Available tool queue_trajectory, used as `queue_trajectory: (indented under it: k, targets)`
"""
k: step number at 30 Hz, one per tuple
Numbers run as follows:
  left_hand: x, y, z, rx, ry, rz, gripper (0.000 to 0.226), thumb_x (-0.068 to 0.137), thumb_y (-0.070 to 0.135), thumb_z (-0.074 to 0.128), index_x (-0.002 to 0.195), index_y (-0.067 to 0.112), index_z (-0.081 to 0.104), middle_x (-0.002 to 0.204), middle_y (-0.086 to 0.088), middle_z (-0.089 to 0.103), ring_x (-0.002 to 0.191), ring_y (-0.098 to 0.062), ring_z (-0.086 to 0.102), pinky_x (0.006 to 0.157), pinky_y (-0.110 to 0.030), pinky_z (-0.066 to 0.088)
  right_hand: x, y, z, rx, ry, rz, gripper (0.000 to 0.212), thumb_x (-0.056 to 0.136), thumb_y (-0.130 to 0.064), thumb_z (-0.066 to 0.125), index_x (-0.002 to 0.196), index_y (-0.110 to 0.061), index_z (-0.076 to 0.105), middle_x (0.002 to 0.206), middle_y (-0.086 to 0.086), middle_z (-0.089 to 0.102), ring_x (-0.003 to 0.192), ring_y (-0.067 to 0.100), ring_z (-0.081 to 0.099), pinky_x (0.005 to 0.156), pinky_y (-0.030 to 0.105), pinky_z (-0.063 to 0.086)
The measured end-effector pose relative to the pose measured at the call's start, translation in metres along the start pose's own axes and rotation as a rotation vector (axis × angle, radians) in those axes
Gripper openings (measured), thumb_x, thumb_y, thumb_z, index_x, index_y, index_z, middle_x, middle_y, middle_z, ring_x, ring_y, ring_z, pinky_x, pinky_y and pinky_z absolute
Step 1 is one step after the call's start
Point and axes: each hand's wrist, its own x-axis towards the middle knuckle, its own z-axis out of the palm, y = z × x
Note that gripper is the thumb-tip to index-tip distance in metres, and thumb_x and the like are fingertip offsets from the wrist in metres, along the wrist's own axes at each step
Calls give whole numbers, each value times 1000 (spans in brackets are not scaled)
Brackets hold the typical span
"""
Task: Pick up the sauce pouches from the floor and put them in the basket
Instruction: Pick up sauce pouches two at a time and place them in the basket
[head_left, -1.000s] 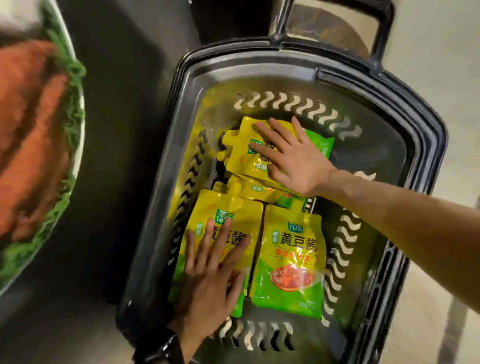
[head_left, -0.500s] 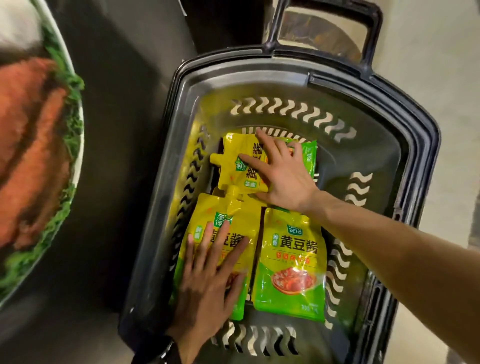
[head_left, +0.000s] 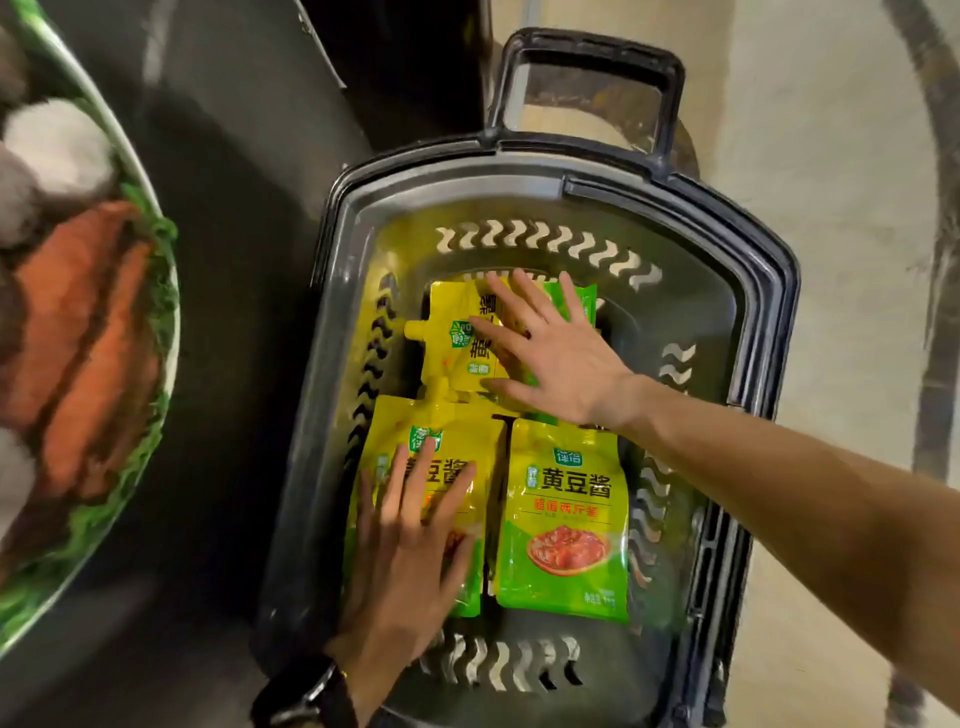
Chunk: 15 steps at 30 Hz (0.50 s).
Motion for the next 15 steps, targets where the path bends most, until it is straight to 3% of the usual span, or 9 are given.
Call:
queue_trajectory:
  k: [5, 7, 9, 12, 15]
  targets:
    - [8, 12, -44, -107, -58, -22, 65, 95, 52, 45, 154, 30, 29, 160, -10, 28, 150, -29, 22, 115, -56, 33, -33, -22, -54, 116, 17, 83, 70, 94, -55, 46, 155, -31, 22, 167, 8, 1, 153, 29, 2, 122, 59, 5]
    - [7, 24, -78, -177, -49, -43, 57, 94, 45, 52, 148, 25, 43, 149, -7, 45, 136, -28, 44, 110, -47, 38, -58, -33, -81, 165, 10, 170, 73, 91, -49, 54, 154, -29, 24, 165, 10, 12, 152, 28, 12, 121, 58, 13]
    - [4, 36, -124, -174, -56, -54, 52, 97, 45, 50, 146, 28, 44, 137, -1, 54, 116, -19, 59, 98, -38, 47, -81, -45, -114, 205, -24, 259, 78, 88, -48, 58, 154, -28, 22, 161, 10, 21, 148, 29, 21, 118, 56, 21]
    - [-4, 53, -199, 7, -56, -40, 58, 95, 55, 49, 146, 31, 37, 129, 2, 56, 110, -19, 62, 84, -35, 53, -118, -65, -176, 210, -76, 392, 83, 87, -50, 59, 155, -30, 17, 157, 9, 24, 141, 31, 29, 112, 52, 31]
    - [-20, 79, -261, 168, -42, 3, 66, 90, 63, 47, 146, 30, 36, 129, 1, 56, 117, -23, 57, 87, -38, 53, -174, -85, -229, 184, -100, 535, 83, 86, -52, 59, 154, -30, 17, 158, 9, 22, 140, 32, 31, 111, 49, 34]
